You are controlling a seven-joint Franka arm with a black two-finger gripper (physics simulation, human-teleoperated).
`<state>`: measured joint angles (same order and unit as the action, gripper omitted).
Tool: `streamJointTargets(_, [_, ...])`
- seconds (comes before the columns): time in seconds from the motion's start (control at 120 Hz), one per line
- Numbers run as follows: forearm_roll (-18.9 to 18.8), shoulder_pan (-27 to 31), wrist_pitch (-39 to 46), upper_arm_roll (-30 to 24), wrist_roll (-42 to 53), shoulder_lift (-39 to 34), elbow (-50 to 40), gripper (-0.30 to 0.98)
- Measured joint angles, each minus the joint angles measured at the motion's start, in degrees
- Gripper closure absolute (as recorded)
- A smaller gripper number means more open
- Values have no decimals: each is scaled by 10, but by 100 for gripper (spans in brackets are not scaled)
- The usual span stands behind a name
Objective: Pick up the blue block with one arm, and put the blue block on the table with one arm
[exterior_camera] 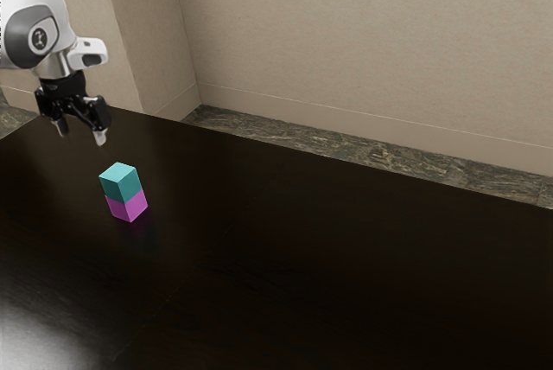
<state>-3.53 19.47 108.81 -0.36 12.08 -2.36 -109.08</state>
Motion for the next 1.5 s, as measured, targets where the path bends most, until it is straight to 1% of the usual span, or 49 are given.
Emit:
streamJointTargets(0.075, [1, 3, 0, 0, 13, 39, 33, 0])
streamJointTargets(0.133, [1, 5, -1, 0, 22, 53, 48, 0])
streamJointTargets(0.35, [2, 16, -2, 0, 49, 71, 60, 0])
streamJointTargets(0.533, [-1, 20, 1, -1, 71, 138, 105, 0])
streamJointTargets(0.708, [-2, 26, 26, -2, 92, 186, 112, 0])
streamJointTargets(0.867, [-1, 24, 44, -2, 109, 210, 116, 0])
streamJointTargets(1.008, [-1, 22, 51, -1, 121, 241, 139, 0])
streamJointTargets(1.5, [0, 25, 58, -1, 148, 293, 168, 0])
